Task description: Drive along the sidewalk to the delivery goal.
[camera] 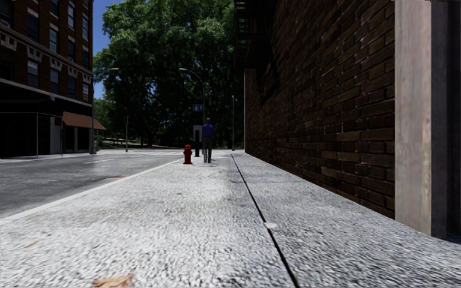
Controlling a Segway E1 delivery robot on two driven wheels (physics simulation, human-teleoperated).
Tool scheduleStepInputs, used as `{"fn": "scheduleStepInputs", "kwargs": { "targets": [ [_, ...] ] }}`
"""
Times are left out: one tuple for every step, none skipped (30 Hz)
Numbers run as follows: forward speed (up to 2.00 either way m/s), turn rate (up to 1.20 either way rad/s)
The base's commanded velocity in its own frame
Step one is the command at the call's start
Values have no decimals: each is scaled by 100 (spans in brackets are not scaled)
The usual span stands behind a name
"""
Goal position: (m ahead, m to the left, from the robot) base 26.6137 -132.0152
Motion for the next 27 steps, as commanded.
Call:
{"fn": "scheduleStepInputs", "kwargs": {
  "targets": [
    [200, 0],
    [200, 0],
    [200, 0],
    [200, 0],
    [200, 0],
    [200, 0],
    [200, 0],
    [200, 0],
    [200, 0],
    [200, 0],
    [200, 0],
    [200, 0],
    [200, 0],
    [200, 0],
    [200, 0],
    [200, 0],
    [200, 0],
    [200, 0],
    [200, 0],
    [200, 0],
    [200, 0],
    [200, 0],
    [200, 0],
    [200, 0],
    [200, 0],
    [200, 0],
    [200, 0]
  ]
}}
